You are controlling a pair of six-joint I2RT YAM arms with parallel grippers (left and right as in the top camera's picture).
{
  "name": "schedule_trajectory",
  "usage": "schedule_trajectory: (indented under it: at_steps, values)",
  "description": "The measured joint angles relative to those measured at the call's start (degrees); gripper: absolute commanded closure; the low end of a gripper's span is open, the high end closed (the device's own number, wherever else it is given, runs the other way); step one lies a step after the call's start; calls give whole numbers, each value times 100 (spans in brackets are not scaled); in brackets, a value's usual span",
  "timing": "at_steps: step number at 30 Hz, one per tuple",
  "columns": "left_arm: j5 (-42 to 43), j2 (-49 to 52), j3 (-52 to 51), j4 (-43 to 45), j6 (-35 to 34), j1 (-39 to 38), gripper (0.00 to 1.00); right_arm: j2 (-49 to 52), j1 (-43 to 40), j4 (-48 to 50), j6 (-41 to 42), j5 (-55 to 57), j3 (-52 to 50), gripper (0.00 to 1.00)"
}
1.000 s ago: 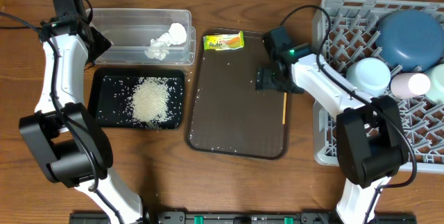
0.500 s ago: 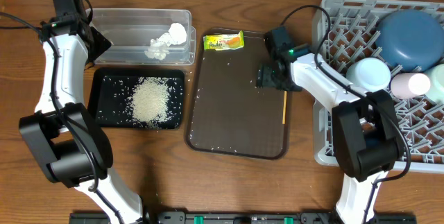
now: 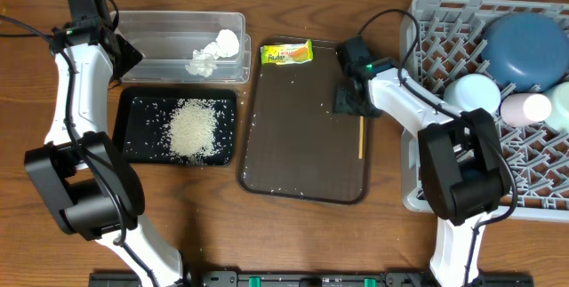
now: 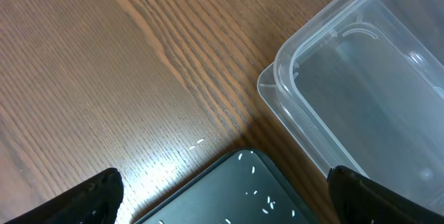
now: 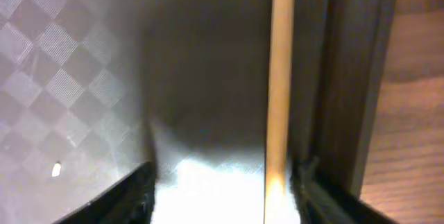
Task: Sort waste into correct bins and load items into the dishwasher rack
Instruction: 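Carry the chopstick with the right gripper and drop it upright into the rack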
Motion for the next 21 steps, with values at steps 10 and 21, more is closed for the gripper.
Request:
schedule_trajectory:
  at_steps: [10,21]
  values:
    - [0,0,0,-2,0,0,4,66,129,-166,120,85,157,99]
    - [0,0,0,0,0,0,4,39,-254,-1300,-256,-363,1276,99]
